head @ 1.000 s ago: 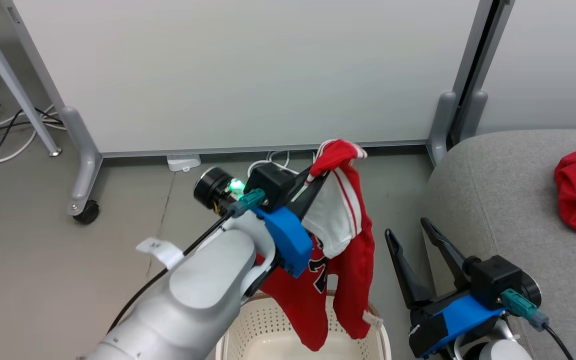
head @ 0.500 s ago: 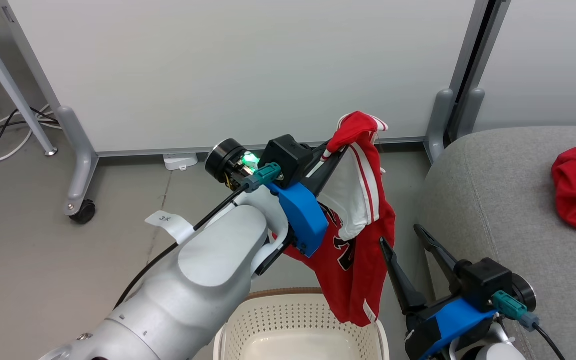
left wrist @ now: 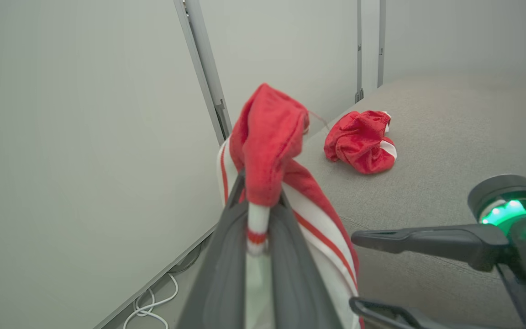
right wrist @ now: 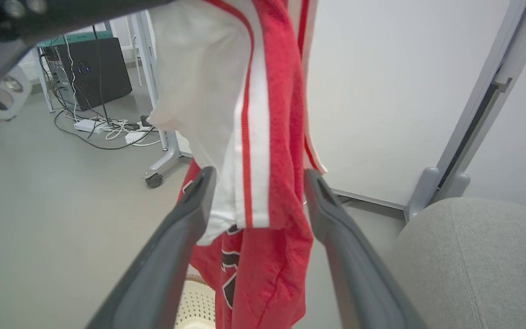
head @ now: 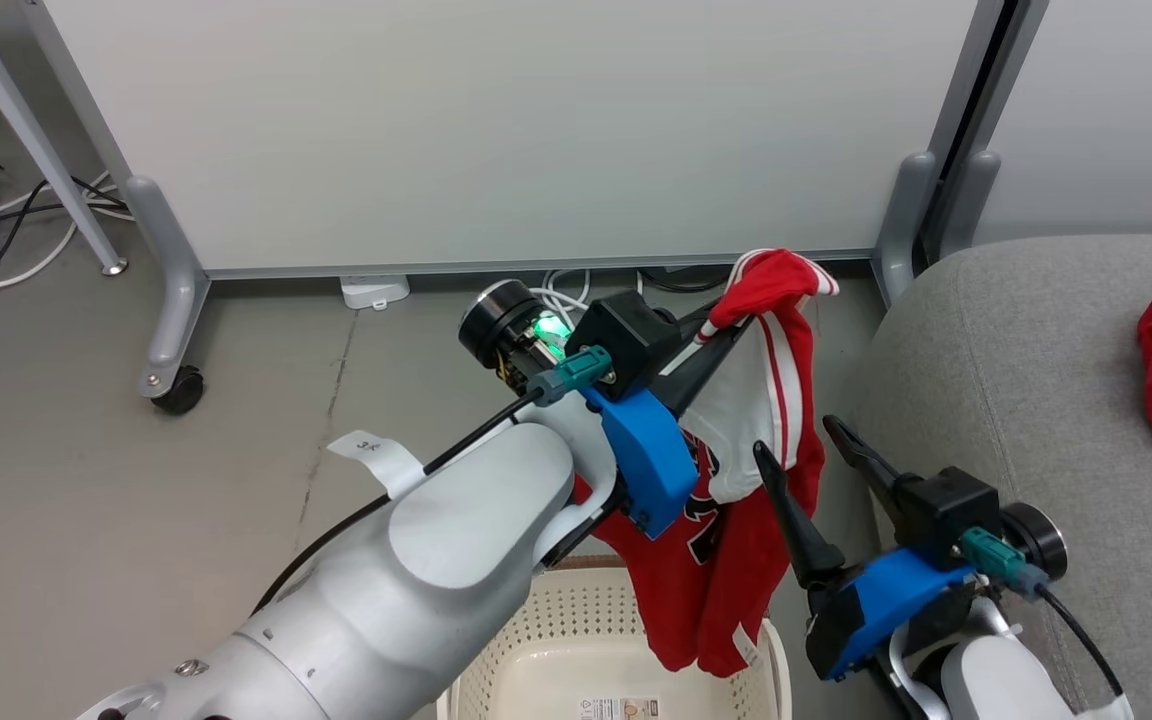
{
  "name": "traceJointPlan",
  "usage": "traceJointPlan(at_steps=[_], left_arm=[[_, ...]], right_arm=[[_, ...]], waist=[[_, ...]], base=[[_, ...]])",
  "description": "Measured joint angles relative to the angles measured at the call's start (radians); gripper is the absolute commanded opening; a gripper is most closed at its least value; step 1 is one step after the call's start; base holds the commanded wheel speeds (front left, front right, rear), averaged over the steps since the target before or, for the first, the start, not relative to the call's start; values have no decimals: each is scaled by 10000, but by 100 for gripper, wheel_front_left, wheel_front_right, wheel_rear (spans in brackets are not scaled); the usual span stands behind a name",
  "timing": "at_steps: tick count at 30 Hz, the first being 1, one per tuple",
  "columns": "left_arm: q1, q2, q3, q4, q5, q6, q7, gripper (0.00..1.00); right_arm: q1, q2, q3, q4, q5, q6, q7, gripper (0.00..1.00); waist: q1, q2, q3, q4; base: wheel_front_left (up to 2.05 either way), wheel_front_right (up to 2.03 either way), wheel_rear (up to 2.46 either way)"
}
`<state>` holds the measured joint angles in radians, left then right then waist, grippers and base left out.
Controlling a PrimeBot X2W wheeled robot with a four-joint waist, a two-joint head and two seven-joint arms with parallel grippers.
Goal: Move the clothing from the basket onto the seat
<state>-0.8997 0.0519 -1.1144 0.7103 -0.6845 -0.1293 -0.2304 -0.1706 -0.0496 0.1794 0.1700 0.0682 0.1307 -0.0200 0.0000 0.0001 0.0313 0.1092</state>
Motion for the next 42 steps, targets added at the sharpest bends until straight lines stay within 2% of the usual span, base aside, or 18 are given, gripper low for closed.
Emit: traceJointPlan(at_steps=[6,12,14,15,26,42], left_arm=[[-10,-6,-303,-337,-128,10,4,0],[-95,-8,-548,-497,-293,65,4,0],[-106,-6,-614,-525,-355,71,2,0],[-122,-6,-648,-535,-378,92,2,0],[-213,-6,-836,-297,-625,186,-50,0],[-132,-8,-917,-10,-922,274,-167,0]], right_arm=[[-798,0,0,1129,-240,0,343,100],[-1731,0,462,2926,-128,0,451,100],[-2002,0,644,3440,-27,0,385,19],[-2126,0,757,3653,42,0,301,0],[-2703,0,1220,4836,476,0,-454,0],[-2887,0,1563,5417,493,0,-920,0]], waist=[[0,0,141,81],[0,0,210,146],[0,0,222,171],[1,0,223,184],[0,0,131,176],[0,0,-57,-114]], base=[[0,0,0],[0,0,0],[0,0,0],[0,0,0],[0,0,0],[0,0,0]])
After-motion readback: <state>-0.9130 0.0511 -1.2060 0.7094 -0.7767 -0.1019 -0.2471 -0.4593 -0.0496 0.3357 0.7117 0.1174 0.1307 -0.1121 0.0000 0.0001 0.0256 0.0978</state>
